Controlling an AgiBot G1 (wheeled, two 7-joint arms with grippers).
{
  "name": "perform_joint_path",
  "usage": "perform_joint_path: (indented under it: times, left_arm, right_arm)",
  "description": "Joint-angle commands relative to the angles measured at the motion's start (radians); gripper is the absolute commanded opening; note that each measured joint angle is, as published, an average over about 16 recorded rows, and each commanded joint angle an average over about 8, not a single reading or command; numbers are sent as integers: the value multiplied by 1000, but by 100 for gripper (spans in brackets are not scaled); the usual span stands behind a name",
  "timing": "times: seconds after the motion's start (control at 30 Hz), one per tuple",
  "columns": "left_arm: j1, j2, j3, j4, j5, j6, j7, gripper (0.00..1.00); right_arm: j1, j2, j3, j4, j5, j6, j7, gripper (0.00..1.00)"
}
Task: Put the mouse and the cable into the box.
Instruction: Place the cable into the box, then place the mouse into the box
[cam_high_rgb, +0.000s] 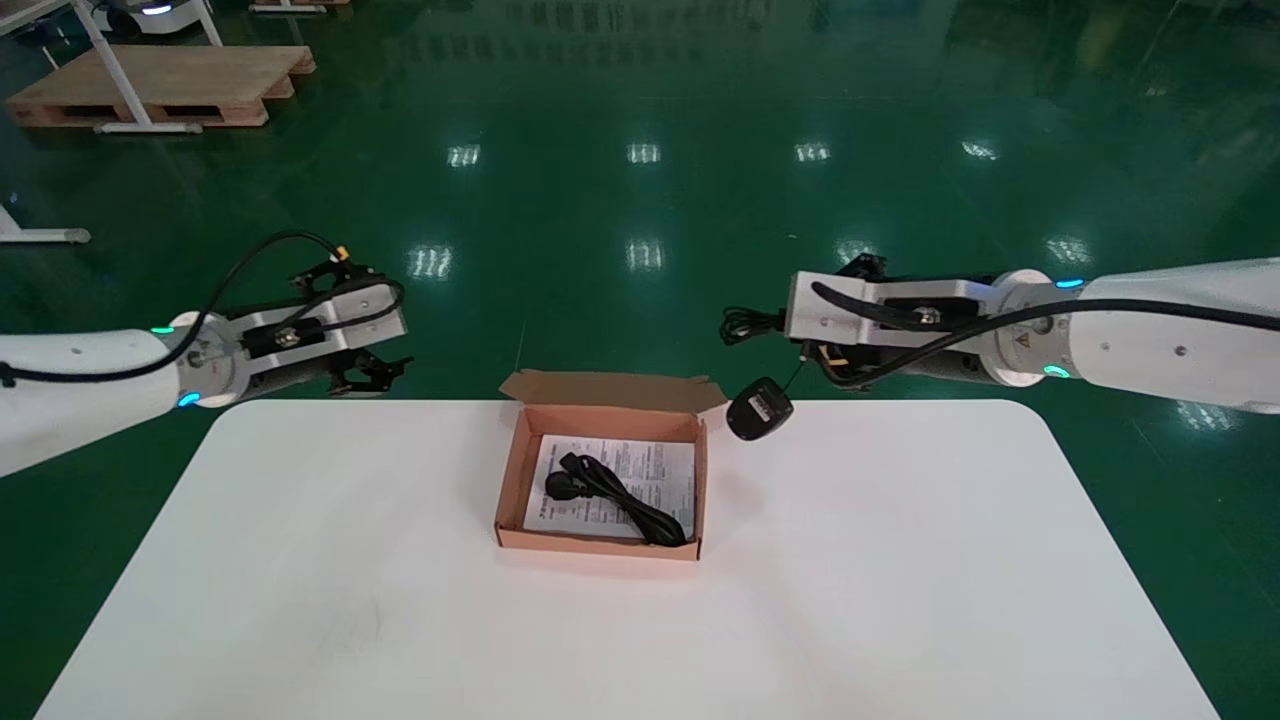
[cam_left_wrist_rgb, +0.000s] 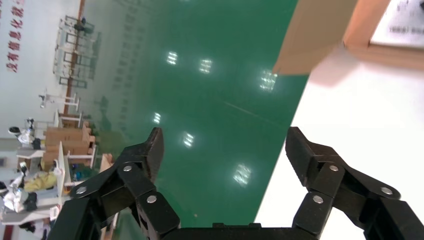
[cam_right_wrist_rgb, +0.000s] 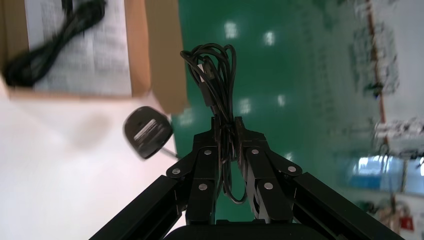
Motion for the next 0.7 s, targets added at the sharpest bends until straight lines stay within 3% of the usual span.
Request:
perform_joint_path:
  times: [0.03,0.47,0.7]
  left_arm:
    - [7,-11,3,-23,8,-2,-20,100]
    - [26,-39,30,-113,78,-12,-141,100]
    - [33,-49,41,-147,110,-15,-192,100]
  right_arm:
    - [5,-25,-1,15,10,0,-7,0]
    - [6,-268,-75,-97,10,16,-172,0]
    - [-16,-333,-153,-154,59,36,-233,0]
